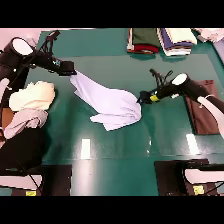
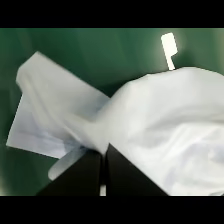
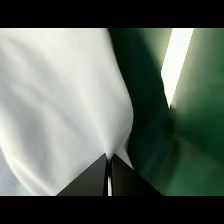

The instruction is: Fold the shirts.

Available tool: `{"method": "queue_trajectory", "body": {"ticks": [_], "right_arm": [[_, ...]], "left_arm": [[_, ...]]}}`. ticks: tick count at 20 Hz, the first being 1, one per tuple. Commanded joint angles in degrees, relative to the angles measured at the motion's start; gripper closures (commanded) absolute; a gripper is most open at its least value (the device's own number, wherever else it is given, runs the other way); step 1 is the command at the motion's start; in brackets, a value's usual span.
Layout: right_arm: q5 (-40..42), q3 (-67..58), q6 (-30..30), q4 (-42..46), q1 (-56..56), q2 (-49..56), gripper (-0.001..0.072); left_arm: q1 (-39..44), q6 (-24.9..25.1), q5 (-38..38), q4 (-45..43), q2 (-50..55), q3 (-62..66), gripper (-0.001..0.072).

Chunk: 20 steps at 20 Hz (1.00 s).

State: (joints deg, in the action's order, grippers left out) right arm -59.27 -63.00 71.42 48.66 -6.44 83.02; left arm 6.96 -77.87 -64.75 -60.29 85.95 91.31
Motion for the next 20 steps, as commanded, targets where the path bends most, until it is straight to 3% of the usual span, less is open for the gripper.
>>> {"method": "queue_trajectory", "body": {"ticks": [1, 5, 11, 16, 20], "right_arm": [[-2.6, -9.4, 0.0, 5.5, 1.6, -6.7, 0.0695], [-9.7, -25.5, 0.2, 7.7, 5.2, -20.0, 0.0696], [-18.9, -42.6, 8.3, 18.6, 5.7, -31.7, 0.0696], [-26.4, -50.8, 12.0, 20.3, 5.7, -28.8, 0.0696], [-31.1, -49.4, 13.3, 20.4, 3.8, -19.7, 0.0696]], "left_arm": [[0.0, -0.1, 3.9, -2.5, -7.4, 1.3, 0.0683], [0.0, 0.0, 4.2, -4.2, -21.7, 10.6, 0.0683], [0.0, -0.1, 4.3, -4.1, -37.5, 20.2, 0.0683], [0.0, -0.1, 0.5, -3.5, -38.8, 21.5, 0.0683], [0.0, -0.1, -3.9, -4.3, -34.1, 13.5, 0.0683]]}}
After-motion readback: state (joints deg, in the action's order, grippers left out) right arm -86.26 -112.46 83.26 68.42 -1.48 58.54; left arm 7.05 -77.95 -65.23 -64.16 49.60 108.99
